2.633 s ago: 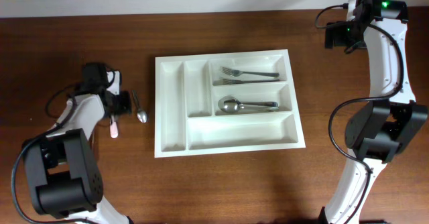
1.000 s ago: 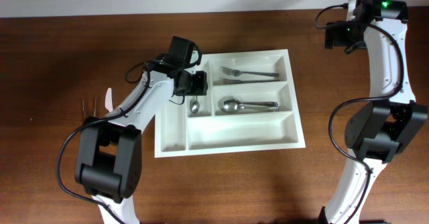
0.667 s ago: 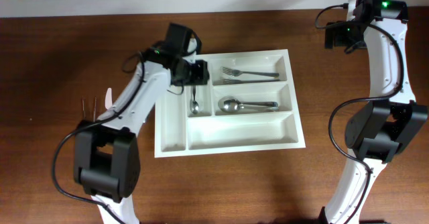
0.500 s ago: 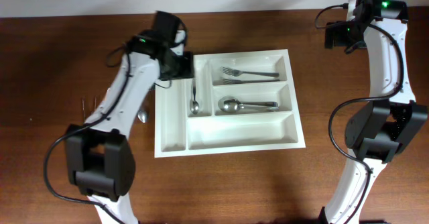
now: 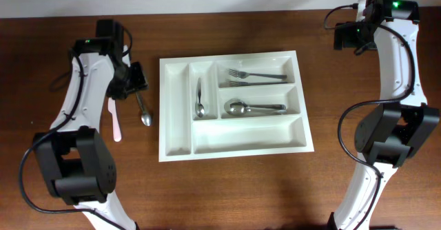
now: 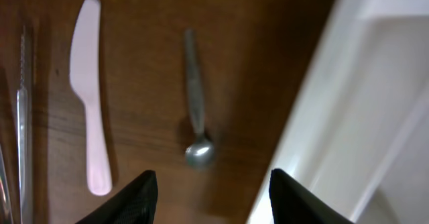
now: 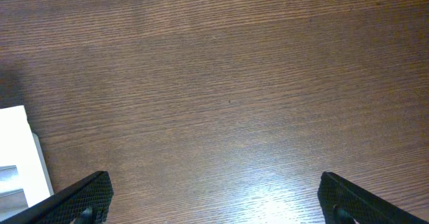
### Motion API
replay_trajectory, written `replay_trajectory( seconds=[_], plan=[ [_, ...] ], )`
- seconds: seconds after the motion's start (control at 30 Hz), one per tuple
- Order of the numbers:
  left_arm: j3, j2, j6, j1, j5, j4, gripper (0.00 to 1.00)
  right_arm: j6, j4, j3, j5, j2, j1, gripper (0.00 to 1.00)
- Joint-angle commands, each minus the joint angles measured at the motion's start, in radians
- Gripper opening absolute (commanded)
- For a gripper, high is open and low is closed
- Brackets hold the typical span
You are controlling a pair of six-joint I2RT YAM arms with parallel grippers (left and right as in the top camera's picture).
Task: Pack container
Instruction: 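Return the left gripper and grasp the second small spoon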
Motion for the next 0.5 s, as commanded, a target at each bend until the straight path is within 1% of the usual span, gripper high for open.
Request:
replay_trajectory(
  seconds=[0.0, 0.17, 0.47],
  plan=[
    [-0.089, -0.031, -0.014, 0.013, -0.009, 0.054, 0.55, 0.015, 0.001, 0.017, 0.013, -0.034, 0.004, 0.99],
    [-0.193, -0.030, -0.014, 0.013, -0.005, 0.176, 0.56, 0.015, 0.001, 0.016, 0.013, -0.034, 0.004, 0.99],
    [-0.304, -0.029, -0.018, 0.013, -0.005, 0.303, 0.56, 0.015, 0.001, 0.016, 0.013, -0.034, 0.004, 0.99]
  ],
)
